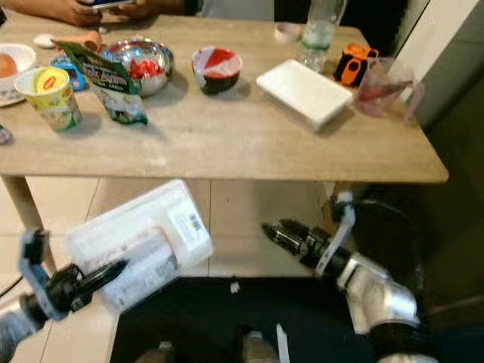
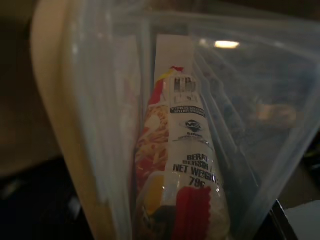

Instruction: Restocking fridge

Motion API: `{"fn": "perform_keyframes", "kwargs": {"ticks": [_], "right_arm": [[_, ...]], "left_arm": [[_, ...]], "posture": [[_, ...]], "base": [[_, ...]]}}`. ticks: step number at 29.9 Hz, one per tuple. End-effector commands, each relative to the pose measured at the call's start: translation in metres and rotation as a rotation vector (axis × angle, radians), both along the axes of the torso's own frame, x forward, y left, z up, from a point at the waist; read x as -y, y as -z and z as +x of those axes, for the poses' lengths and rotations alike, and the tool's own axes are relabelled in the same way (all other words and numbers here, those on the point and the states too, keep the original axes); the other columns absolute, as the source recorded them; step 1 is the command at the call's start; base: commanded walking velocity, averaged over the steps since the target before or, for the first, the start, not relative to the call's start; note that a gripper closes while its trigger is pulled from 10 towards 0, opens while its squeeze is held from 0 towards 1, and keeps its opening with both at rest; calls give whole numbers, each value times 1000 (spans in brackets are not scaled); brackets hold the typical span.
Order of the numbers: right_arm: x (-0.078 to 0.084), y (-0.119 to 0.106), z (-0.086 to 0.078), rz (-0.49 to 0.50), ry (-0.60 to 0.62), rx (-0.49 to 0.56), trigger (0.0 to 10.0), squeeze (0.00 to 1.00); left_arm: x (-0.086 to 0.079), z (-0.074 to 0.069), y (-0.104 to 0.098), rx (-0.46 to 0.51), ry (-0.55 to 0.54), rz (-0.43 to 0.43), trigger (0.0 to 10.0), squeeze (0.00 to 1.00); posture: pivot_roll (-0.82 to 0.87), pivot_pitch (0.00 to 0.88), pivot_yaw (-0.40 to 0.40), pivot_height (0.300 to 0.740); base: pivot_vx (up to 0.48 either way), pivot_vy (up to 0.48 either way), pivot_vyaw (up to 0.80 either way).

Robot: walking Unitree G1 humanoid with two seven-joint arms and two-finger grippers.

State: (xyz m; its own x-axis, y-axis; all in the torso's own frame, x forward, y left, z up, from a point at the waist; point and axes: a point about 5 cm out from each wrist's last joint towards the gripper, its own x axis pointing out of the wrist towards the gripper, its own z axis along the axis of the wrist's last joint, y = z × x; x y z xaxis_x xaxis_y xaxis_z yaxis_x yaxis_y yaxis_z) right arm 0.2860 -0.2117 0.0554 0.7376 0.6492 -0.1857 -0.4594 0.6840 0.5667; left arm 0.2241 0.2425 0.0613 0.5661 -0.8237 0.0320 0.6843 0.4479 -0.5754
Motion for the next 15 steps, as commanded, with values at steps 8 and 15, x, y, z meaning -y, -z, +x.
{"fn": "perform_keyframes", "kwargs": {"ticks": [8,15], "right_arm": [[30,65,-33,-247,367,-271,10000,0],[49,101,-75,-413,560,-467,10000,0]], "left_arm": [[-4,-4,49,-155,-167,281,10000,0],[-7,-9,77,-235,-282,509,10000,0]], "posture": [[1,165,-54,740],[1,157,-52,740]], "base": [[0,0,0],[0,0,0]]}}
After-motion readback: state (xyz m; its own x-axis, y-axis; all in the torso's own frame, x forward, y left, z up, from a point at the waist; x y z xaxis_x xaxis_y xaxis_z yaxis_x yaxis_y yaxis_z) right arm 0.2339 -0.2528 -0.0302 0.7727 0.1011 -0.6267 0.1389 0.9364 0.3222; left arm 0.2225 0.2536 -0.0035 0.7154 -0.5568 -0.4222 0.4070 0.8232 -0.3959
